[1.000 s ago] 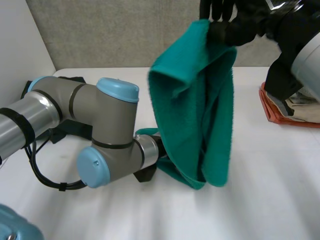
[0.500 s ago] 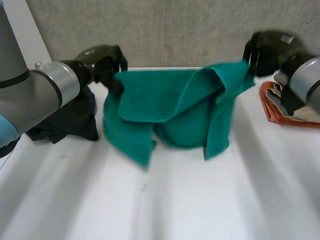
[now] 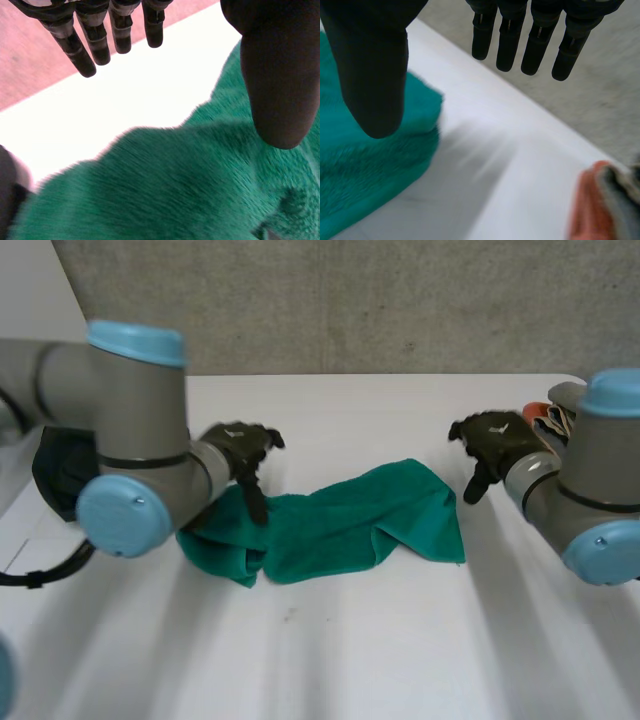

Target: Fold the laundry.

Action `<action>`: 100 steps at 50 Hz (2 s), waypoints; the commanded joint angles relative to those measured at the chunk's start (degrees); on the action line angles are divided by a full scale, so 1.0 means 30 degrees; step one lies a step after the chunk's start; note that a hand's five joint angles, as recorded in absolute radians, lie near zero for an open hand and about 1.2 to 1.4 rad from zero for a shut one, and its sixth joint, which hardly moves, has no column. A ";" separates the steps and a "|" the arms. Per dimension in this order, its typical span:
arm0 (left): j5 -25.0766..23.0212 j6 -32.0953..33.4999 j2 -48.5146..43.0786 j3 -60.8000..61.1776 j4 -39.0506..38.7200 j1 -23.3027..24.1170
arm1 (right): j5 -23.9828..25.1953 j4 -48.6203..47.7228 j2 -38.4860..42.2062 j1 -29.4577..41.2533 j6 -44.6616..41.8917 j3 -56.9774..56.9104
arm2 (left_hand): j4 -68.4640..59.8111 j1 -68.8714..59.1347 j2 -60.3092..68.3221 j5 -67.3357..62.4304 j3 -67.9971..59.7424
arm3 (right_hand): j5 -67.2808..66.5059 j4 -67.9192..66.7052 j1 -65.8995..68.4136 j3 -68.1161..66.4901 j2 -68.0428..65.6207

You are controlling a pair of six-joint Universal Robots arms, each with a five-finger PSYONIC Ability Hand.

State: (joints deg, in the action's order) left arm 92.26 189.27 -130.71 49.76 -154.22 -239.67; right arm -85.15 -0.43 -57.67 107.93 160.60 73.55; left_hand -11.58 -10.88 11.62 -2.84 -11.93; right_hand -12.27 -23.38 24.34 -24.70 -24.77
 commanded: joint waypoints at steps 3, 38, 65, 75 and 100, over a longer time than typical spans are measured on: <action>0.0537 0.1536 0.5745 0.6054 -0.2381 -0.1408 | -0.0972 0.2808 -0.3686 0.1169 -0.1999 0.1908 | -0.0045 -0.0278 0.0029 0.0376 0.0071 | -0.0619 -0.0250 -0.0072 0.0189 0.0212; 0.0507 0.3059 0.0802 0.7940 -0.5223 -0.2114 | -0.1880 -0.4660 0.3549 0.3222 -0.2880 0.0973 | -0.2324 -0.2558 0.2309 -0.1904 -0.2208 | -1.4991 -1.4622 1.4300 -1.4183 -1.4160; -0.2098 0.4583 1.0349 0.6501 0.1831 -0.3664 | 0.3979 1.1362 -0.5505 -0.1905 -0.5573 -0.3362 | -2.2808 -2.3041 2.2792 -2.2387 -2.2692 | -1.9242 -1.8874 1.8552 -1.8434 -1.8411; -0.2219 0.6896 0.5674 0.3580 0.3418 -0.4925 | 0.3543 1.3126 -0.2055 -0.1702 -0.7714 -0.5936 | -2.2808 -2.3041 2.2792 -2.2387 -2.2692 | -1.9242 -1.8874 1.8552 -1.8434 -1.8411; -0.2627 0.1713 0.5574 0.0021 -1.0967 -0.5130 | 0.0461 -0.6684 -0.1433 -0.1436 0.1046 -0.7703 | -2.2808 -2.3041 2.2792 -2.2387 -2.2692 | -1.9242 -1.8874 1.8552 -1.8434 -1.8411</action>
State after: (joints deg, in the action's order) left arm 84.74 194.59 -114.11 39.81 -186.05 -254.18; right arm -88.95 -23.92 -61.98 104.29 164.58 44.35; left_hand -68.38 -64.78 68.54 -57.45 -67.94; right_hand -58.44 -68.44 63.30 -68.18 -67.12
